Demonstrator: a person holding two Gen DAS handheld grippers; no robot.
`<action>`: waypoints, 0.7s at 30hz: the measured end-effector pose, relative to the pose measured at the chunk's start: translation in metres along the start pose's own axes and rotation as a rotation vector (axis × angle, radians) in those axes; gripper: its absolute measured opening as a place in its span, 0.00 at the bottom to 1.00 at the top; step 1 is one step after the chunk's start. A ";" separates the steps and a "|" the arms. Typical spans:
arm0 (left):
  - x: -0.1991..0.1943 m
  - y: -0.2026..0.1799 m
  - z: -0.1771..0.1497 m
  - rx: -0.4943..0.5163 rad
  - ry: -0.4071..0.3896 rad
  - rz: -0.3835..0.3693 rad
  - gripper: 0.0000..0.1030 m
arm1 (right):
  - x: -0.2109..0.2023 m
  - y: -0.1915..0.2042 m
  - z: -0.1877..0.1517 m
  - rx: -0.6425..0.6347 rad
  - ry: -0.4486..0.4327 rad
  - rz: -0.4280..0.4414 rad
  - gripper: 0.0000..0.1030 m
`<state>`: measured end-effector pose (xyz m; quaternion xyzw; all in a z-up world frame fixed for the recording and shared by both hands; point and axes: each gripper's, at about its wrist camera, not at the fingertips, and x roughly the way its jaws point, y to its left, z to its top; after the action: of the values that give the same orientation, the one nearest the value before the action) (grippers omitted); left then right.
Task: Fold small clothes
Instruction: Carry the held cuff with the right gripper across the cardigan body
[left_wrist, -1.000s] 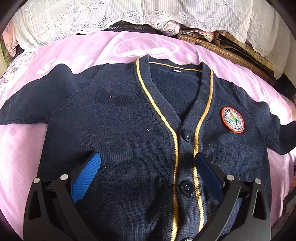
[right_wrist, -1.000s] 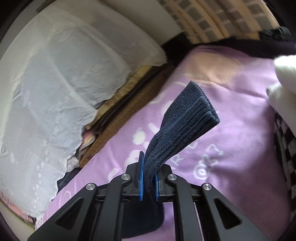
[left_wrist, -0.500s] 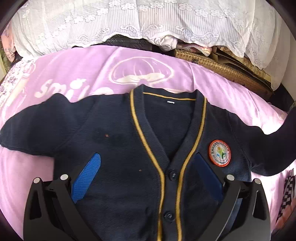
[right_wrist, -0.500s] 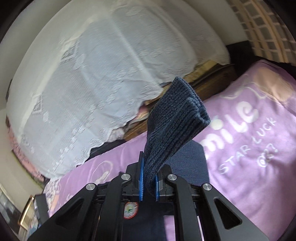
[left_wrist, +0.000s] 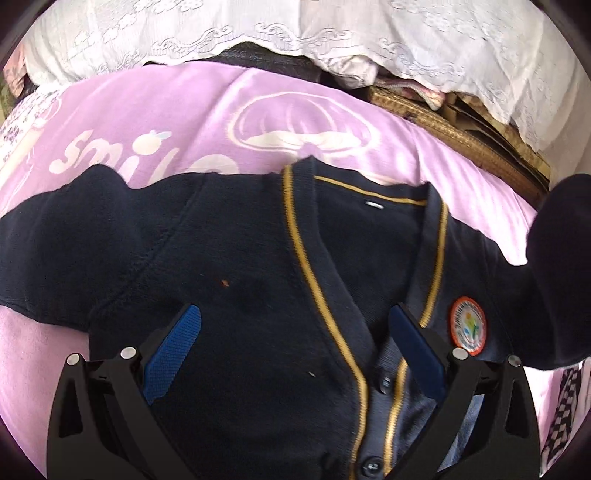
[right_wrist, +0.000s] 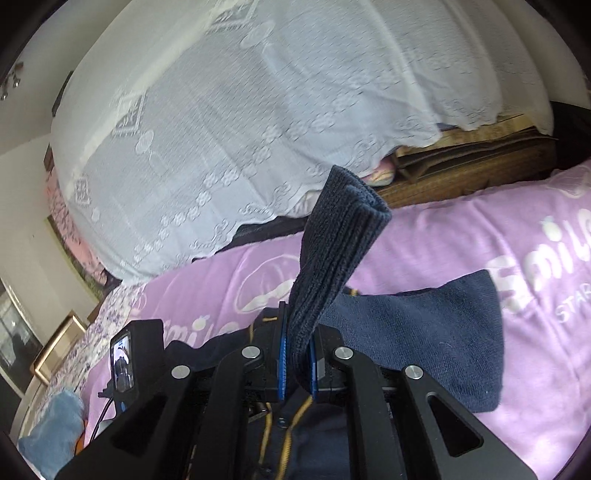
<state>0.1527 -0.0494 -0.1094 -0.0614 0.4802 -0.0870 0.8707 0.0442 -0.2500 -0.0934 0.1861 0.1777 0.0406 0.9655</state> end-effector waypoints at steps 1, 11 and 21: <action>0.001 0.004 0.002 -0.012 0.002 -0.001 0.96 | 0.007 0.006 -0.001 -0.006 0.012 0.001 0.09; 0.004 0.045 0.014 -0.126 -0.016 0.038 0.96 | 0.070 0.040 -0.028 -0.040 0.150 -0.010 0.10; -0.020 0.101 0.027 -0.323 -0.102 0.092 0.96 | 0.101 0.043 -0.049 -0.035 0.242 0.014 0.10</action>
<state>0.1749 0.0542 -0.0980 -0.1829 0.4455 0.0348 0.8757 0.1205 -0.1784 -0.1530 0.1641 0.2909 0.0727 0.9398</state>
